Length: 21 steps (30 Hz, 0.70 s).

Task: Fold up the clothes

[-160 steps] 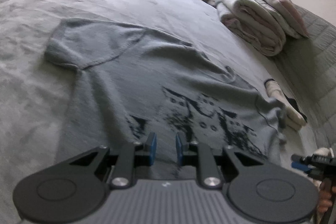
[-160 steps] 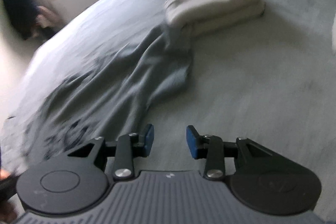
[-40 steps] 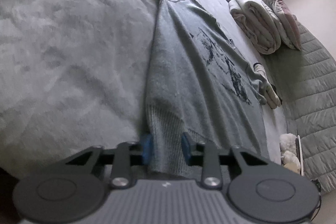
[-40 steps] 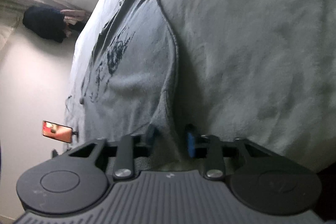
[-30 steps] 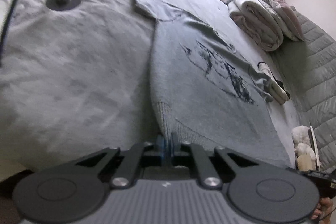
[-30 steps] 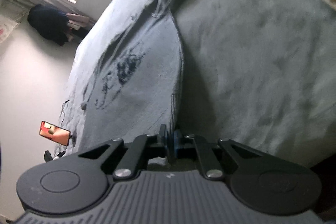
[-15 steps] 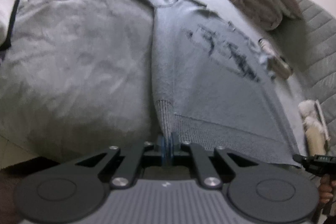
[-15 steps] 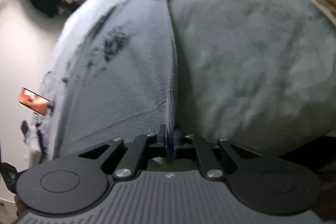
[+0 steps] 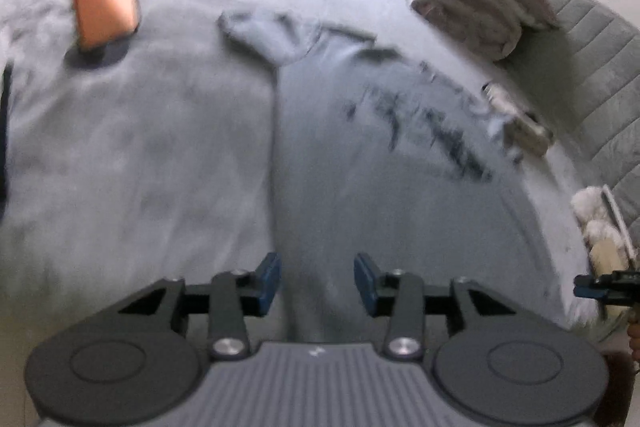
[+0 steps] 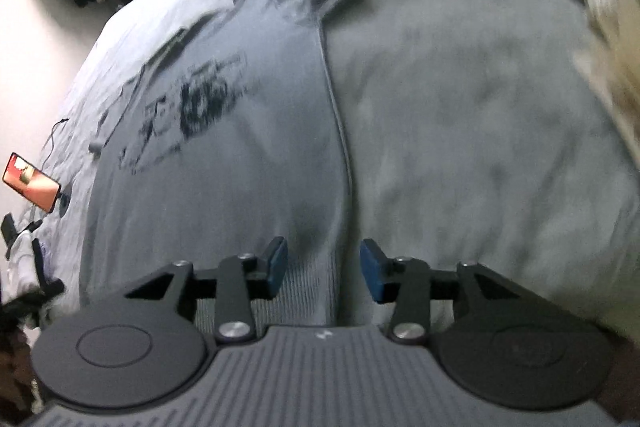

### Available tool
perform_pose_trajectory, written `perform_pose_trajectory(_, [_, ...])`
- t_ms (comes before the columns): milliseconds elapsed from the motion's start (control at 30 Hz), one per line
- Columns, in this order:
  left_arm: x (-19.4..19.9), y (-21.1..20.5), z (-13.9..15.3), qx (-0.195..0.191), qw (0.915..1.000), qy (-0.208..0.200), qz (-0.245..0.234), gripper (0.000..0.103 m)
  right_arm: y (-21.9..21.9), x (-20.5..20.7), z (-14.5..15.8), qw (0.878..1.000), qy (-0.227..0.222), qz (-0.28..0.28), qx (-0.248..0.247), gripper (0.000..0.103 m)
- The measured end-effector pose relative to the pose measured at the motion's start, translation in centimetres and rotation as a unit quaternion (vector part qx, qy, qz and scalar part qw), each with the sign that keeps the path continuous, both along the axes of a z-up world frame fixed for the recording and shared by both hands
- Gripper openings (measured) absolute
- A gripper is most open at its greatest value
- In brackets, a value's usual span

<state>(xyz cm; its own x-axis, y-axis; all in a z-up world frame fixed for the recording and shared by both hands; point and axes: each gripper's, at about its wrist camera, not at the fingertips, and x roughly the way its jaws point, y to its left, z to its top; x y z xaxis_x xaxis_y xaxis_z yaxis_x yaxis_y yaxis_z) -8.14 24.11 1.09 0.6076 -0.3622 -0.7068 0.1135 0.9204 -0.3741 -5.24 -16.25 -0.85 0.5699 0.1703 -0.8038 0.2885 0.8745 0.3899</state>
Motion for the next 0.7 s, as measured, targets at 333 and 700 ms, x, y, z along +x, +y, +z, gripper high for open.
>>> perform_pose_trajectory(333, [11.1,-5.4,0.6,-0.024,0.9975,-0.066,-0.004,0.059,3.9,10.8,0.7,0.998,-0.04,0.033,-0.02,0.045])
perform_pose_trajectory(700, [17.7,-6.6,-3.7,0.043,0.9932,-0.091,0.059,0.059,12.0,24.9,-1.9,0.988,-0.101,0.114,-0.041,0.045])
